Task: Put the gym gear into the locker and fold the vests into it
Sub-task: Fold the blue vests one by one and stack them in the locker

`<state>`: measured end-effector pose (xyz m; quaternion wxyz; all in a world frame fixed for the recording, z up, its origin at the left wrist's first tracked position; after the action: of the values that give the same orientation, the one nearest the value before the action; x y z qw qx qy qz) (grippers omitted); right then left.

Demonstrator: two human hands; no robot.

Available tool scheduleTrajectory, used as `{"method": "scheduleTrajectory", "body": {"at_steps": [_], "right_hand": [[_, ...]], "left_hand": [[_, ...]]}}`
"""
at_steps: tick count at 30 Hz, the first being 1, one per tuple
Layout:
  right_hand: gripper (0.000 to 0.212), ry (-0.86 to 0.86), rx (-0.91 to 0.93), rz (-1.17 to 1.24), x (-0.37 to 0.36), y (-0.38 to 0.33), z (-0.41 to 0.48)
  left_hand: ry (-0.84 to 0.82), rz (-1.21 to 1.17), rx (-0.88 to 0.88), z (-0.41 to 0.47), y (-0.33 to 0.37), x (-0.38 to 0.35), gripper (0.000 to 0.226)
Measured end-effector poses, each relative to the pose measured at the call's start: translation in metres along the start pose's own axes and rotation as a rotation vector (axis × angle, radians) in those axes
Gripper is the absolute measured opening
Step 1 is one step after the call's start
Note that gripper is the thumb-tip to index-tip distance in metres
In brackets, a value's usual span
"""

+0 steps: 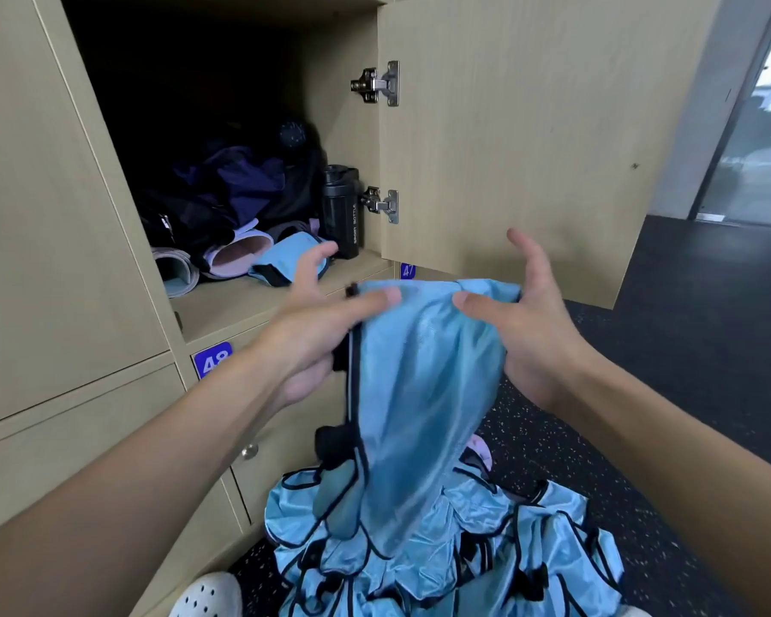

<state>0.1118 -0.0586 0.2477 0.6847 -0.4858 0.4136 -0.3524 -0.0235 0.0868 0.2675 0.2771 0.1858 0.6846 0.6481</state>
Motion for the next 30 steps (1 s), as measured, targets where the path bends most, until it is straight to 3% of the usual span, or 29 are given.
{"method": "scheduleTrajectory", "body": {"at_steps": [3, 7, 9, 12, 16, 22, 30], "right_hand": [[0.093, 0.040, 0.028, -0.045, 0.003, -0.002, 0.003], [0.108, -0.099, -0.012, -0.191, 0.008, -0.004, -0.002], [0.106, -0.071, 0.006, -0.245, 0.009, -0.003, -0.001], [0.094, 0.083, 0.042, -0.123, 0.013, -0.005, 0.003], [0.088, -0.111, -0.001, -0.124, 0.009, -0.001, -0.005], [0.066, 0.048, -0.038, -0.045, 0.007, -0.007, -0.001], [0.020, 0.078, 0.169, -0.481, 0.023, -0.011, 0.005]], "left_hand": [[-0.076, 0.058, 0.067, -0.007, -0.010, -0.004, 0.104], [0.068, -0.060, 0.023, 0.000, -0.002, -0.008, 0.088], [0.110, -0.059, 0.008, 0.002, 0.000, -0.006, 0.073], [0.137, -0.030, 0.003, 0.004, -0.001, -0.004, 0.053], [0.114, -0.075, 0.028, 0.003, 0.002, -0.005, 0.028], [-0.118, 0.099, -0.030, -0.004, 0.001, 0.001, 0.064], [-0.066, 0.271, -0.189, 0.003, 0.003, 0.009, 0.035]]}}
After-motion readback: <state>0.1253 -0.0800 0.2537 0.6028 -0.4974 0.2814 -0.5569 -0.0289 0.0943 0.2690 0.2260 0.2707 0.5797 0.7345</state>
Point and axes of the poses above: each hand's wrist, its own z-axis towards the middle knuckle, its own x-axis out of the back of the hand, y = z × x, the point moved 1 cm from there along z, towards the middle knuckle, and after that the axes turned 14 degrees about y, right-handed, at the moved point
